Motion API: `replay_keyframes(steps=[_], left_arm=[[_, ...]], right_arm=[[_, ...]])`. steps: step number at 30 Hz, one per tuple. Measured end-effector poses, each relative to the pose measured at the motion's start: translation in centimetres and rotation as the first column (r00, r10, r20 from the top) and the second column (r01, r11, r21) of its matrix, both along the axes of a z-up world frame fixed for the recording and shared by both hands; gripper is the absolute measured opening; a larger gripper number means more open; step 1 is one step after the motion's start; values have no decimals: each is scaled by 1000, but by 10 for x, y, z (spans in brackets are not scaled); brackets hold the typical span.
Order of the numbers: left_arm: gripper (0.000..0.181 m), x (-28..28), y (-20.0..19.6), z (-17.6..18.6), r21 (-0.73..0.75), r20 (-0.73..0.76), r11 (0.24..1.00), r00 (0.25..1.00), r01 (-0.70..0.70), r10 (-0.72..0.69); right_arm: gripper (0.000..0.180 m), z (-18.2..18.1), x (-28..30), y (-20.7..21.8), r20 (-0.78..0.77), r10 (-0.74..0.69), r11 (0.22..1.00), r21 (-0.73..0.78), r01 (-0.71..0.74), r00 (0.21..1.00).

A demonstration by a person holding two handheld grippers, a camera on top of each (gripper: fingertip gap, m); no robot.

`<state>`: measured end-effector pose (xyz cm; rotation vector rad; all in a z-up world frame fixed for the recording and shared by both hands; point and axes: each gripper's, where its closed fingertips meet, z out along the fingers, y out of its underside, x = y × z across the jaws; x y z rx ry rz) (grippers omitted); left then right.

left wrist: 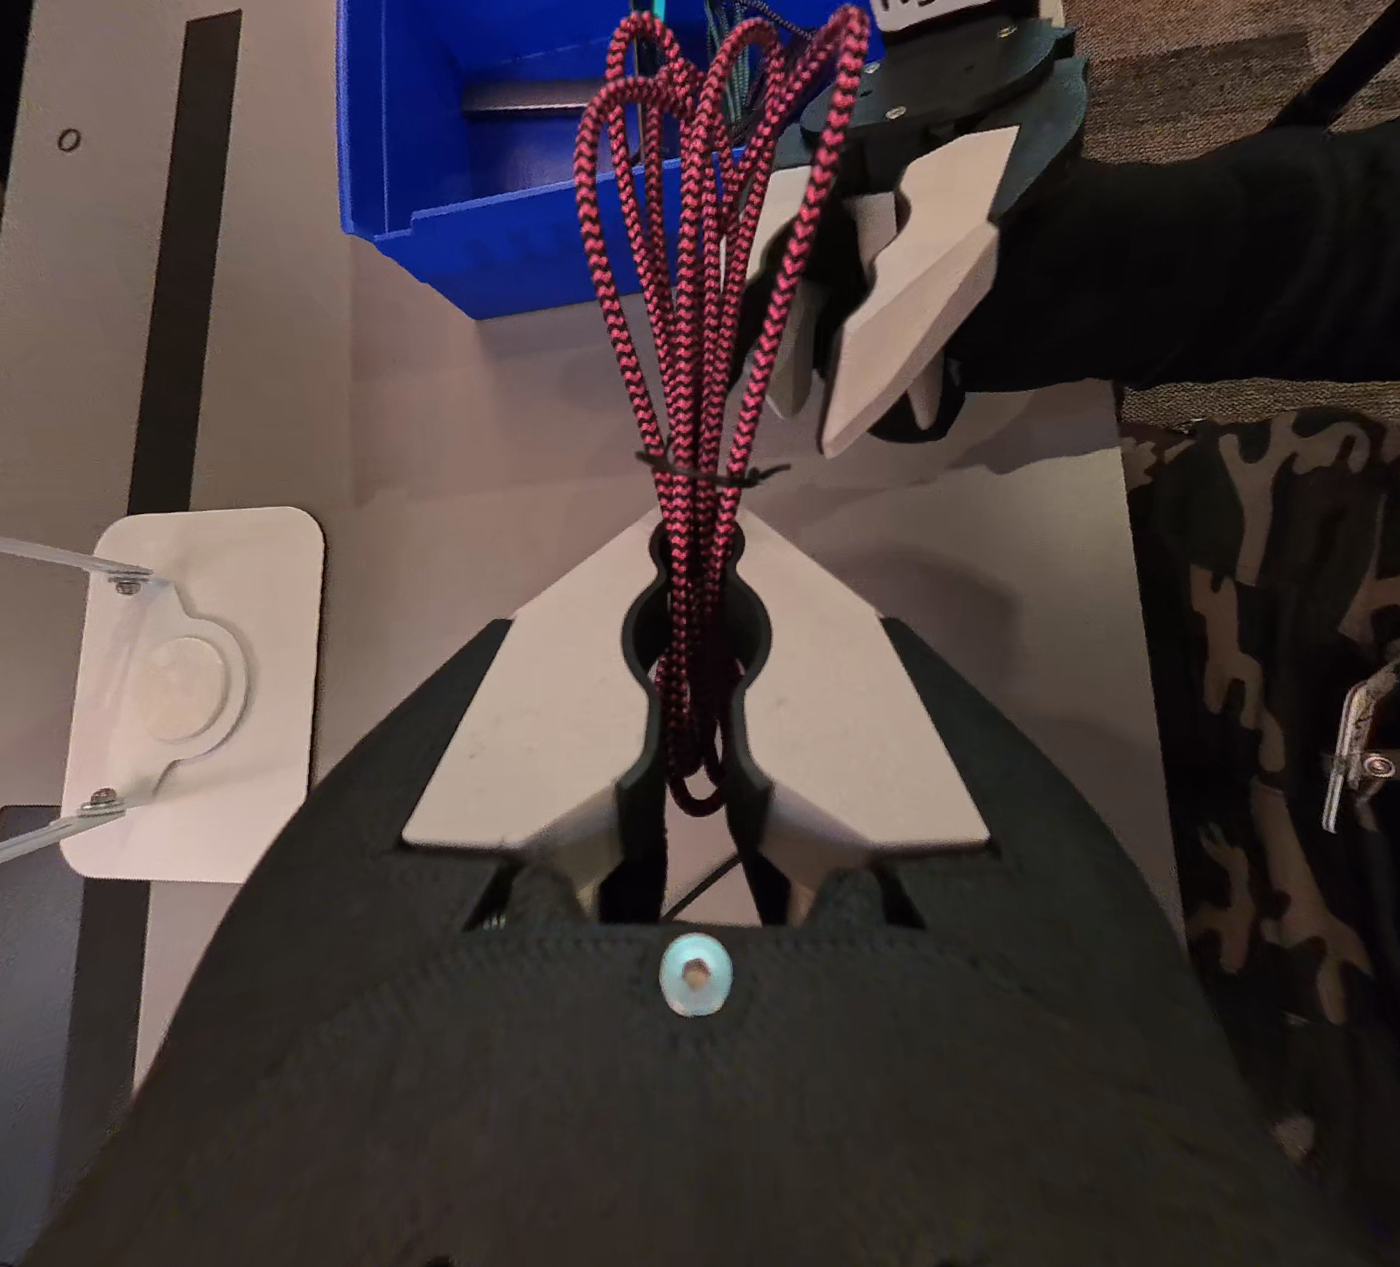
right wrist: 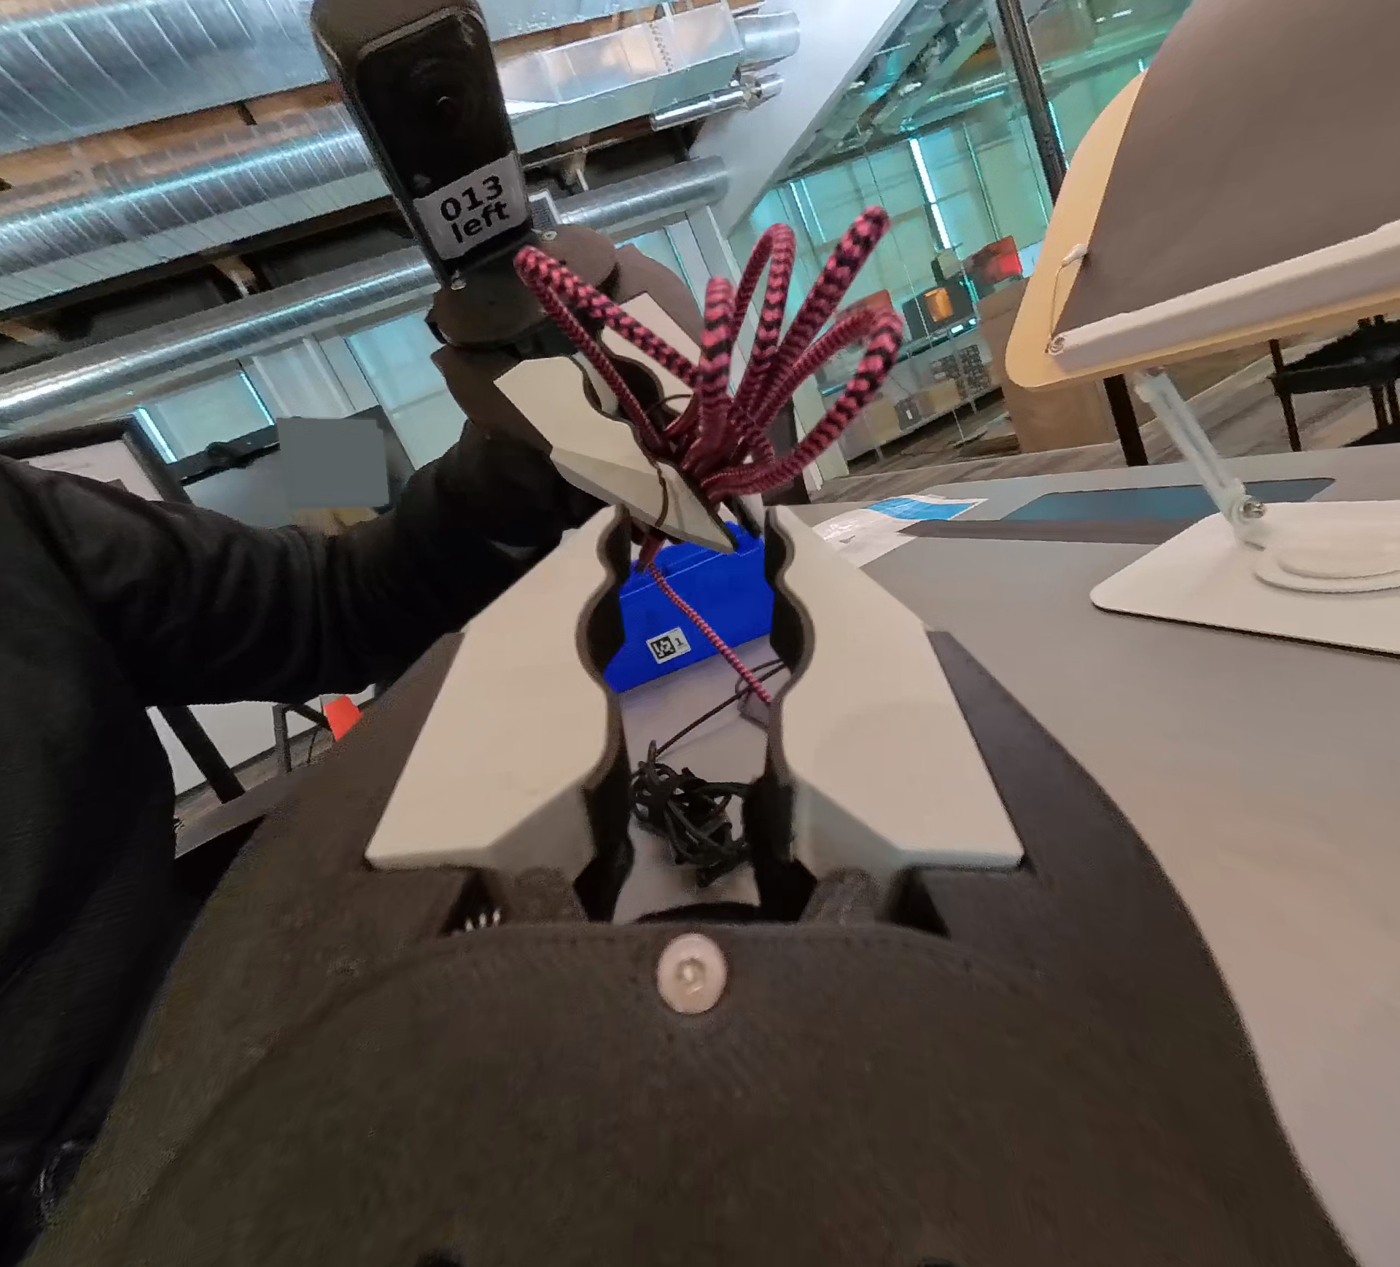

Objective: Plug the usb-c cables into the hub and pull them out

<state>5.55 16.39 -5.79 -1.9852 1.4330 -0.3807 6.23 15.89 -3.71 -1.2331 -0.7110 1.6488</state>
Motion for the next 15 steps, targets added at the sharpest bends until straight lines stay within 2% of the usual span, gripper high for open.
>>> replay_keyframes(steps=[4, 7, 11, 15], left_arm=[[5, -1, 3, 1, 34, -18, 999, 1000, -6, 6], [5, 1, 3, 3, 58, -29, 998, 1000, -4, 6], [5, 1, 6, 2, 95, -67, 995, 997, -22, 28], [4, 3, 8, 0, 114, -83, 993, 995, -43, 53]], right_arm=[[48, 1, -3, -3, -7, 38, 999, -11, -39, 999], [51, 3, -3, -2, -22, 41, 999, -22, -42, 999], [49, 6, -7, 0, -11, 25, 999, -24, -25, 1000], [33, 5, -11, 3, 10, -20, 999, -29, 20, 1000]])
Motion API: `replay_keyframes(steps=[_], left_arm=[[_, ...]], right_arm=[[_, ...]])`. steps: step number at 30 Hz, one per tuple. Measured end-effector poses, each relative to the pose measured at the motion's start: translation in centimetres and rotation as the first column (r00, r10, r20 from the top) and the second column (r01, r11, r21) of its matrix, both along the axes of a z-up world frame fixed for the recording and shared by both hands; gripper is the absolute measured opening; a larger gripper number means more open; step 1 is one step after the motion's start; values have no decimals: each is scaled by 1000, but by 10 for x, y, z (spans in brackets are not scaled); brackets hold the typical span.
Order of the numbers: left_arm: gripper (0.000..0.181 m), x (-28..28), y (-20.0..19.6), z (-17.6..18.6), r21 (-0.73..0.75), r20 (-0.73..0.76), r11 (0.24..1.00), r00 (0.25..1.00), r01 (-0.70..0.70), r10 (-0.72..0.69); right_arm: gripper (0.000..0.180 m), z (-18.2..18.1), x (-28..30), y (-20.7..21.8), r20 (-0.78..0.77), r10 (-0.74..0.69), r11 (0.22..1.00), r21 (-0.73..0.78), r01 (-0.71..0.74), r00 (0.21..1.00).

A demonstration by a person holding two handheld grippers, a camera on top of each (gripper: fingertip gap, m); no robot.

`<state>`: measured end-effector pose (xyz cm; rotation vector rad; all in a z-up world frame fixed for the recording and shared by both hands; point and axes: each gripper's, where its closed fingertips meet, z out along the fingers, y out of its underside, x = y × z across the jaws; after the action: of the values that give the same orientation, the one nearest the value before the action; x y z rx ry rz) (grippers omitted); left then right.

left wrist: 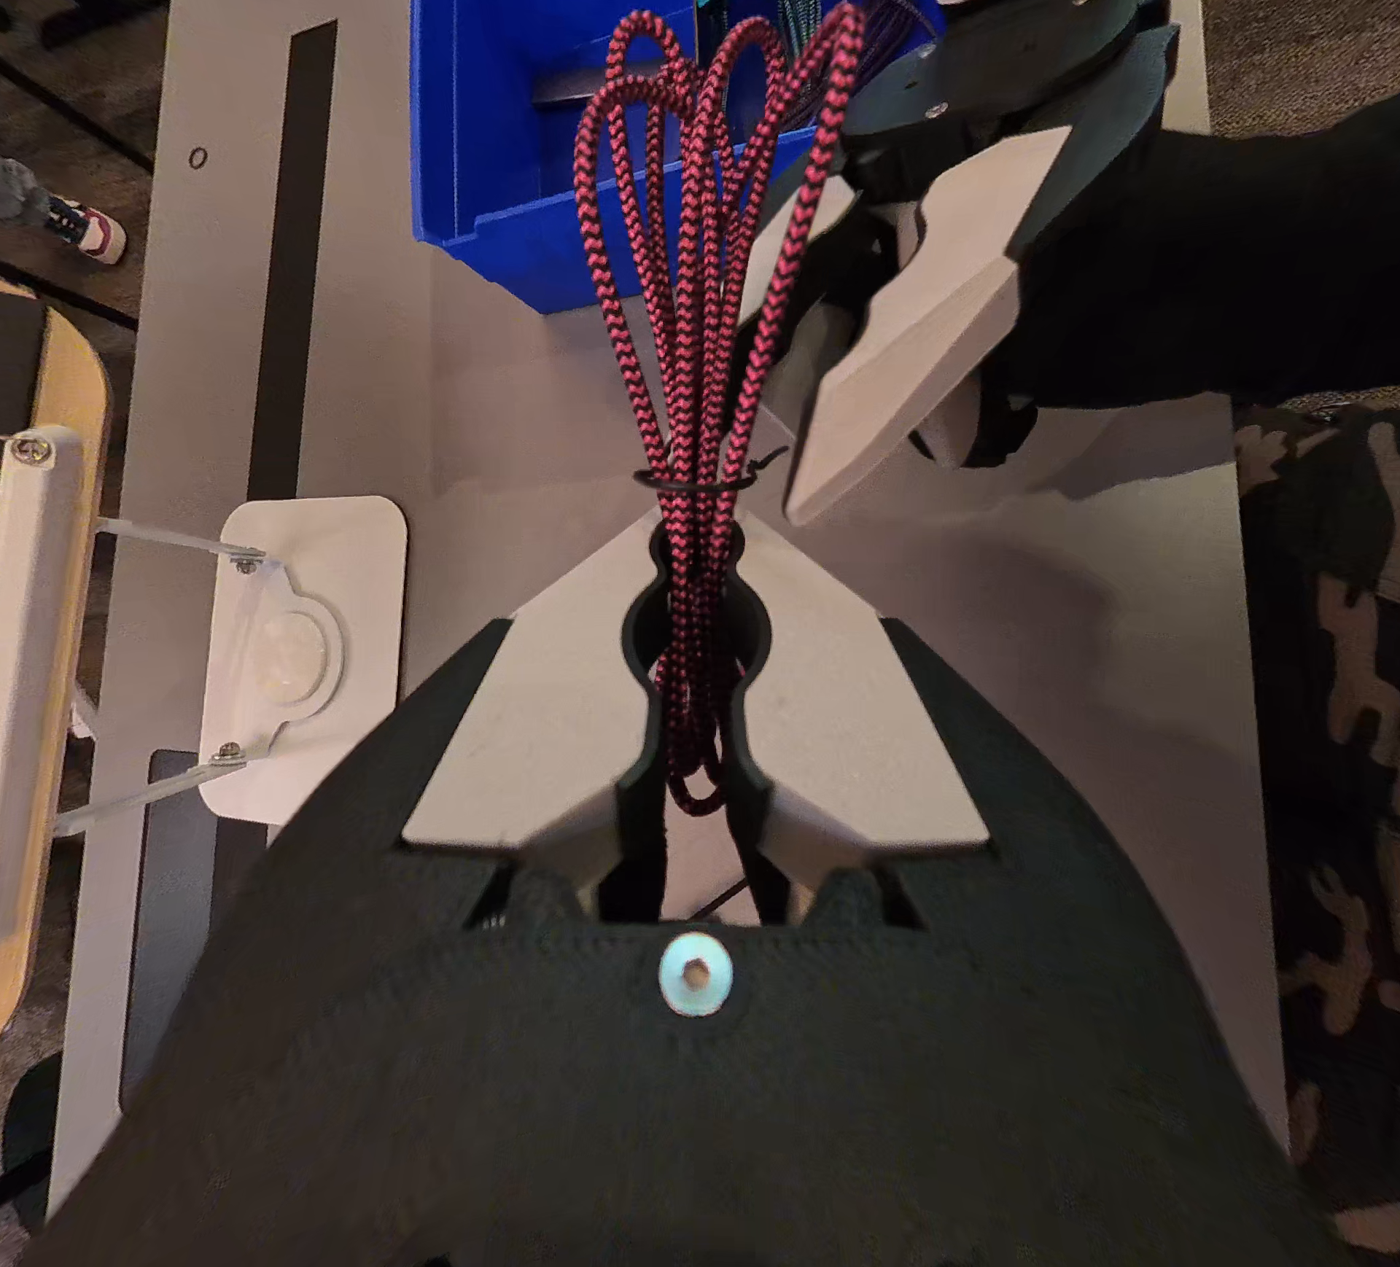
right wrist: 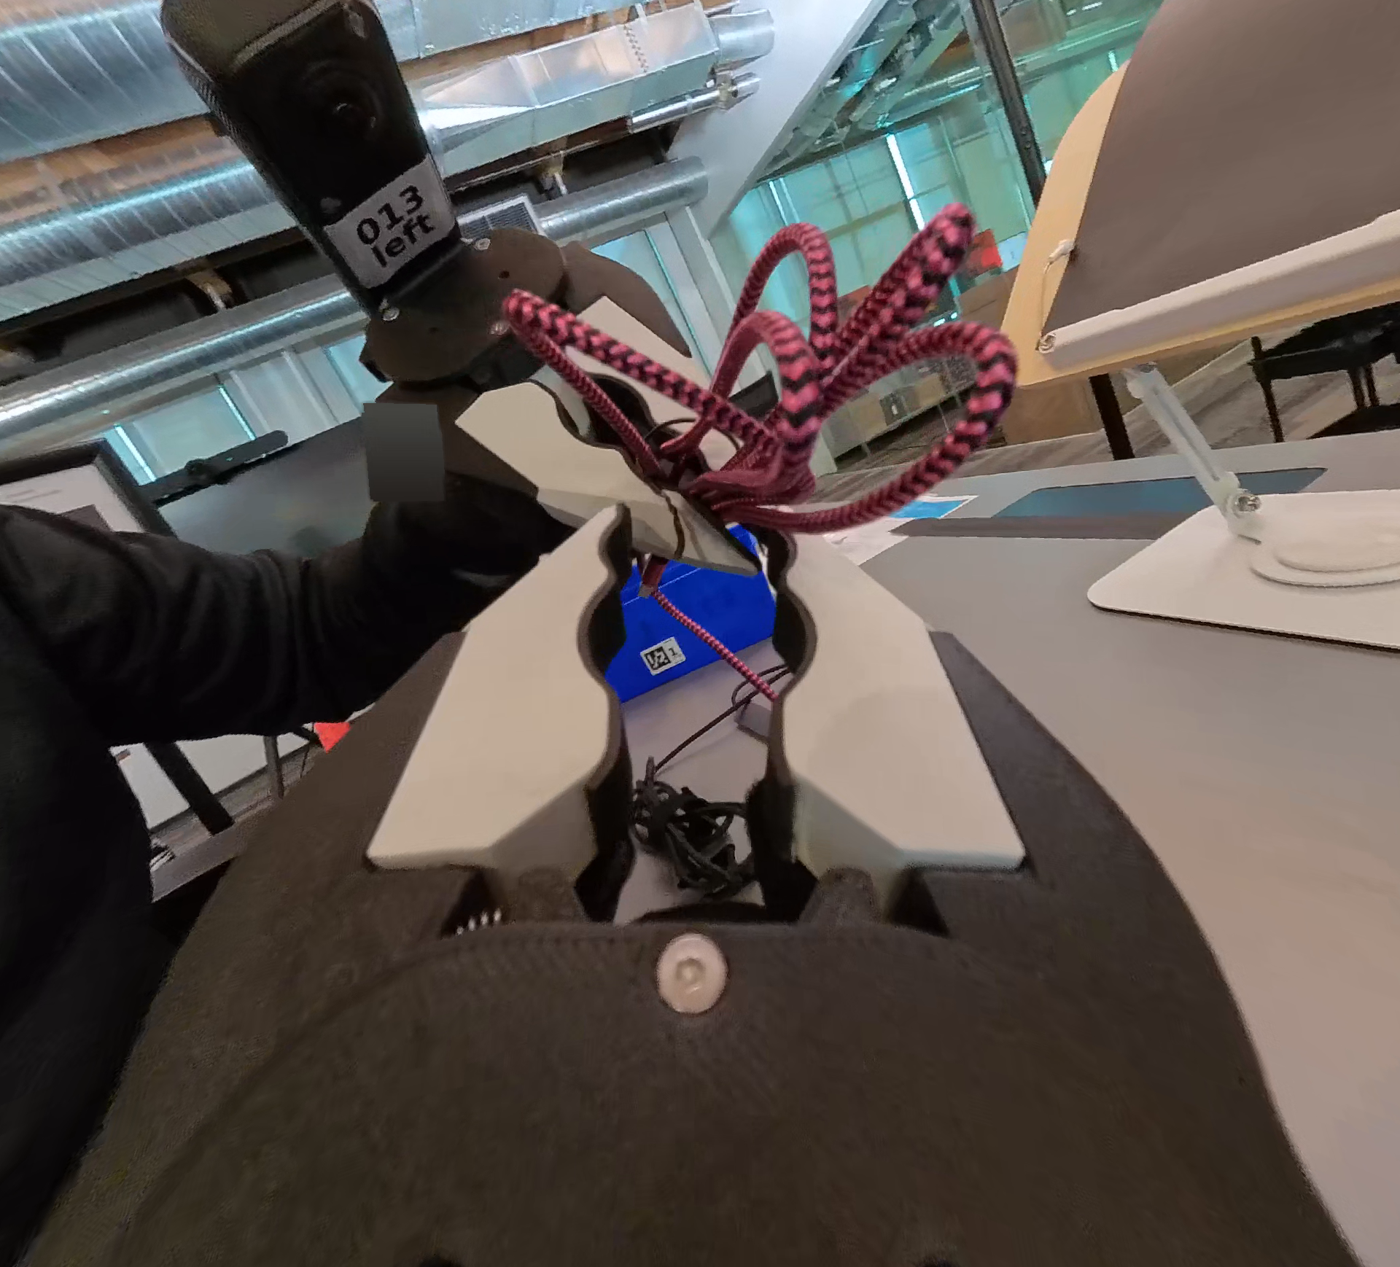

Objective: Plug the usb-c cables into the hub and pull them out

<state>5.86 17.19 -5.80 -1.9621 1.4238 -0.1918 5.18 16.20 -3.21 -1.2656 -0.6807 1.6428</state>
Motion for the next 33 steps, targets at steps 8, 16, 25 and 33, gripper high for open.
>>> replay_keyframes(steps=[8, 16, 25, 33], left_arm=[[4, 4, 1, 2, 25, -2, 1000, 1000, -9, 9], [4, 7, 0, 3, 16, 6, 1000, 1000, -2, 2], [5, 13, -10, 1, -134, 108, 991, 994, 31, -16], [5, 3, -20, -17, -313, 144, 948, 989, 60, -15]], right_arm=[[10, 0, 5, 5, -35, -27, 999, -22, 26, 999], [1, -2, 9, 5, -23, -30, 1000, -1, 30, 999], [0, -2, 13, -2, 7, 12, 997, 80, -13, 1000], [0, -24, 5, -6, 178, -8, 983, 183, -25, 984]])
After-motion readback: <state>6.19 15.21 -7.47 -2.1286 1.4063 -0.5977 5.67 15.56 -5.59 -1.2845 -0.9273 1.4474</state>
